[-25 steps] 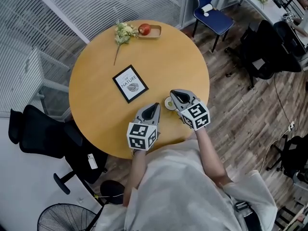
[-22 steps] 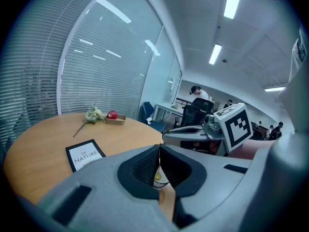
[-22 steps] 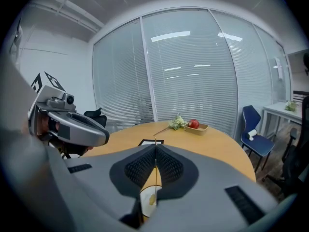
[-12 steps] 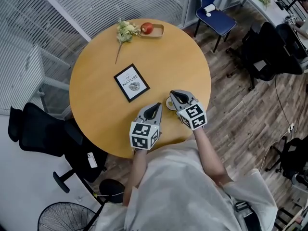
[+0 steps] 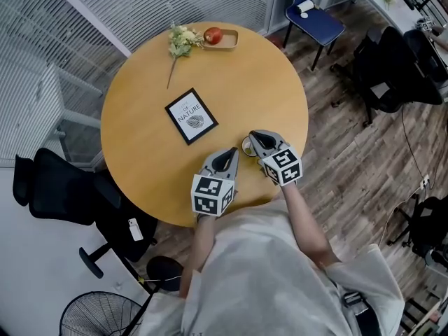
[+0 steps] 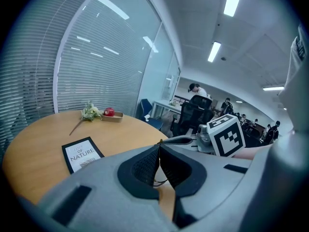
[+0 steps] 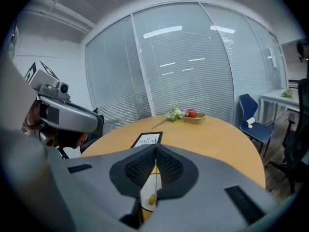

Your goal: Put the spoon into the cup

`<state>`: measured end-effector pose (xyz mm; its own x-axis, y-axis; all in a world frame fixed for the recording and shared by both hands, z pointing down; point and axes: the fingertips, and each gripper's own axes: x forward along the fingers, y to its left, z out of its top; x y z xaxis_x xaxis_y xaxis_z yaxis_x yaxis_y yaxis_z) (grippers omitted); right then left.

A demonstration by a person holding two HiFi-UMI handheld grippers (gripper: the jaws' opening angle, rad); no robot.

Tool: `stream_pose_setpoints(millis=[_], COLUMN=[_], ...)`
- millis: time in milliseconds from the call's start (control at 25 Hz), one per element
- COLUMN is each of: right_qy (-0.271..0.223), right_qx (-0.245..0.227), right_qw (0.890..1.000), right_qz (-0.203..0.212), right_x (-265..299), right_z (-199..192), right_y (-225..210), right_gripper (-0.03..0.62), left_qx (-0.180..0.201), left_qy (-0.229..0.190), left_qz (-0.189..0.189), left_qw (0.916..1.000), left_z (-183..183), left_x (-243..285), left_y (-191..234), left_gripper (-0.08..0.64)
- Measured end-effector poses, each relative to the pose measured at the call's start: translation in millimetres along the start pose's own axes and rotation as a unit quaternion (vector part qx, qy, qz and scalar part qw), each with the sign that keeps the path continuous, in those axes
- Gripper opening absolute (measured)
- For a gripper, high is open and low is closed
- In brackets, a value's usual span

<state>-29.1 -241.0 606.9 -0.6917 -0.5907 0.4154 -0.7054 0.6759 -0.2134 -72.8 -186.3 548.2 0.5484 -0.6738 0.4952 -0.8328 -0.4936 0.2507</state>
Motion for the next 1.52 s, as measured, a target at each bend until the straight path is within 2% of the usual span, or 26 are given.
stream_pose_setpoints(millis=[320, 760, 1080, 1520], right_qy=[0.005, 0.009, -0.002, -0.005], right_qx=[0.023, 0.019, 0.047, 0.061], right_qw=[1.000, 1.000, 0.999, 0.997], right_qz=[-0.001, -0.009, -0.026, -0.043], right_x=[0.8, 2.5, 0.4, -3.8], right_z=[-10.6, -19.0, -21.6, -25.9], right_y=[-10.5, -17.9, -30.1, -39.6], right_gripper=[0.000, 0.001, 0.002, 0.003], left_qx=[-0.001, -0.006, -0.004, 0.003], left_qy=[0.005, 0.006, 0.008, 0.010], left_qz=[-0.003, 0.003, 0.007, 0.003], left_qw=[1.0000, 1.0000, 0.9999, 0.9999], left_z=[2.4, -1.1, -1.2, -0.8], left_x=[6.5, 4.0, 0.5, 2.2], left_y=[-3.0, 2.4, 6.4, 0.3], left_gripper=[0.009, 0.009, 0.009, 0.009])
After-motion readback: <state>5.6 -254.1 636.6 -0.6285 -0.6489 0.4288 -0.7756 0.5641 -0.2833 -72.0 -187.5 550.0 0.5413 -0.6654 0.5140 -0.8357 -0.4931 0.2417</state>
